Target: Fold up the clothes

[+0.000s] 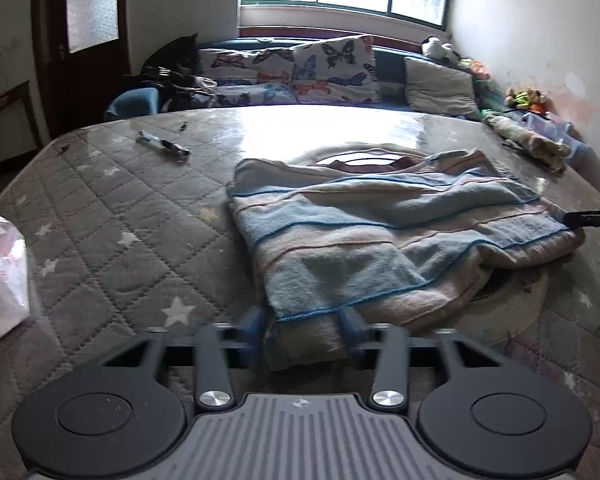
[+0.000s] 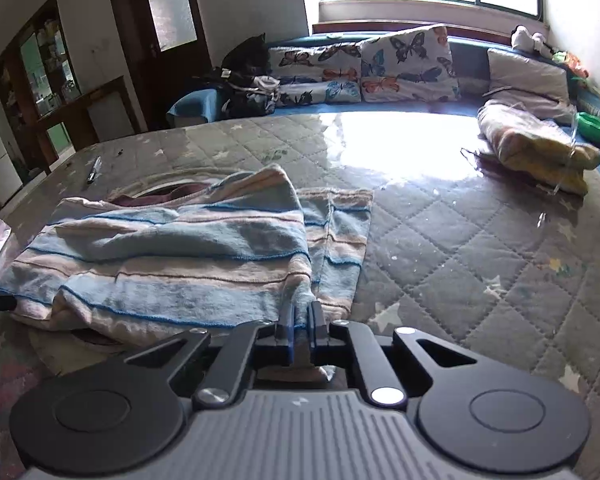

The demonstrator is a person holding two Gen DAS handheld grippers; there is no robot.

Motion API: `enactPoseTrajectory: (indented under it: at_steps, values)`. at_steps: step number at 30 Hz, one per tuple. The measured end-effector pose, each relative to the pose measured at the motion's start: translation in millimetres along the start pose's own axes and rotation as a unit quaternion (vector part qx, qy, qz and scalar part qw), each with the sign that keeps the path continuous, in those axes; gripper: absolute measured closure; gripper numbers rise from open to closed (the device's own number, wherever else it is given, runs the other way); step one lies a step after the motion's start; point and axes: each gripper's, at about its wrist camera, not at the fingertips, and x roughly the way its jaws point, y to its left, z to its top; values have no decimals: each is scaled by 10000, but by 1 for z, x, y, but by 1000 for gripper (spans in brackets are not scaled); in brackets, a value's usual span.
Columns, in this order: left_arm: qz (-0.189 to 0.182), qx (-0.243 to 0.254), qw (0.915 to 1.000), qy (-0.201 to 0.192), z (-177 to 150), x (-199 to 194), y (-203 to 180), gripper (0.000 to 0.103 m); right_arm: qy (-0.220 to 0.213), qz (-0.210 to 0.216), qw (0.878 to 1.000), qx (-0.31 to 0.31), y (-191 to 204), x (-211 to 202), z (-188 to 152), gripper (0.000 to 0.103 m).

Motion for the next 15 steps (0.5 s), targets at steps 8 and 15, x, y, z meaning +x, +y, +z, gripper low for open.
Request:
enactPoseTrajectory:
  at_steps: [8, 15]
  values:
    - [-179, 67, 9997, -176, 5, -14, 5, 93, -330, -369, 9984, -290, 3, -26, 5, 98]
    - [-239, 292, 9992, 108, 1, -6, 0, 82, 179, -490, 9984, -234, -8, -11, -17, 96]
